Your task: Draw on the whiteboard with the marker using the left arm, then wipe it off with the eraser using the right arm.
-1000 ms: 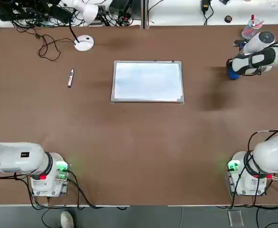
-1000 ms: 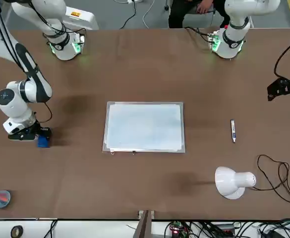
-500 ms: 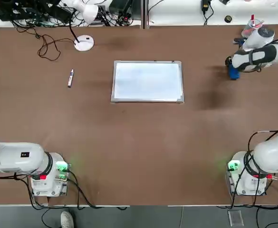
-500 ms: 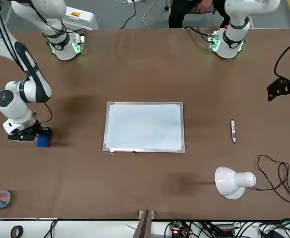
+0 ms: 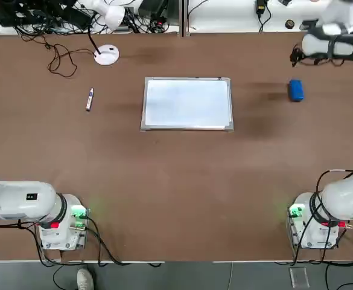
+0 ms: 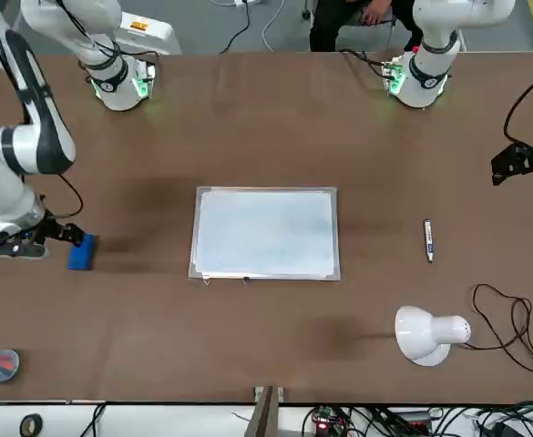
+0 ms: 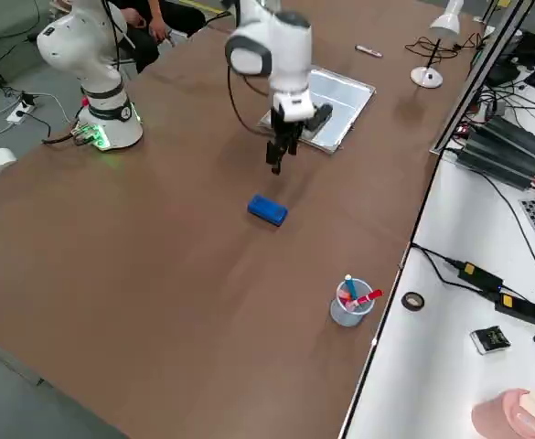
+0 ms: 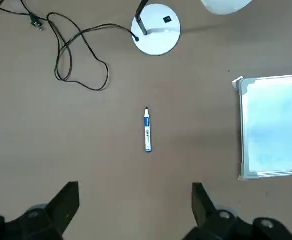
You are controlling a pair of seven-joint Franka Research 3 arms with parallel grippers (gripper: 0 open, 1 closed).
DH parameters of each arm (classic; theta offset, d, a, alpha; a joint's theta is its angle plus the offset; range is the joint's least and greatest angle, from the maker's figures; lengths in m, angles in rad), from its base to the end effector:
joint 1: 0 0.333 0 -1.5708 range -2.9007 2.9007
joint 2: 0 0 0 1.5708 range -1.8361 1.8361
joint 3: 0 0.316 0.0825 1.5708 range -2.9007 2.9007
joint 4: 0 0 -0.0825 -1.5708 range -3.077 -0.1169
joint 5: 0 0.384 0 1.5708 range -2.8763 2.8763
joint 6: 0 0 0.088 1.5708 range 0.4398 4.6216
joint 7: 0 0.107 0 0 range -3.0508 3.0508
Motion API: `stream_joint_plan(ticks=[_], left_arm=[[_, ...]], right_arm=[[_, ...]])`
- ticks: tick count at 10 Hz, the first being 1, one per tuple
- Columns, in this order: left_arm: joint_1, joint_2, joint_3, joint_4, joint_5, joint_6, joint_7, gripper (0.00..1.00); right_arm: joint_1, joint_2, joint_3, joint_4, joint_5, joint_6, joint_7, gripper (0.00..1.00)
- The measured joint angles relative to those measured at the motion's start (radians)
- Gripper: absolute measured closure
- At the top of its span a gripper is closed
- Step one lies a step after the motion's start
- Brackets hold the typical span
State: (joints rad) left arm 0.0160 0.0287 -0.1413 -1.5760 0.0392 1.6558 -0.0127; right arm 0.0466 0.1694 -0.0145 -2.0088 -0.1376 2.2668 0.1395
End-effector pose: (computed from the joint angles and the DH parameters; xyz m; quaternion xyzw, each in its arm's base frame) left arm 0.5675 -0.0664 0.6138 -0.9979 0.0573 -0.0268 0.0157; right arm 0.5941 0.0158 0.3806 0.9974 -0.0117 0.0488 0.0519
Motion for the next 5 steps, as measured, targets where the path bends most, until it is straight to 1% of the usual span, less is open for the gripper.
stream_joint_plan(ticks=[2, 5], left_arm=[[0.0, 0.0, 0.0, 0.001, 0.0, 0.0, 0.0, 0.0], [0.0, -0.001, 0.0, 0.004, 0.0, 0.0, 0.0, 0.0]], right_arm=[[0.013, -0.029, 0.001, 0.074, 0.0, -0.112, -0.038, 0.0], [0.01, -0.039, -0.008, 0.211, -0.001, -0.279, -0.102, 0.0]])
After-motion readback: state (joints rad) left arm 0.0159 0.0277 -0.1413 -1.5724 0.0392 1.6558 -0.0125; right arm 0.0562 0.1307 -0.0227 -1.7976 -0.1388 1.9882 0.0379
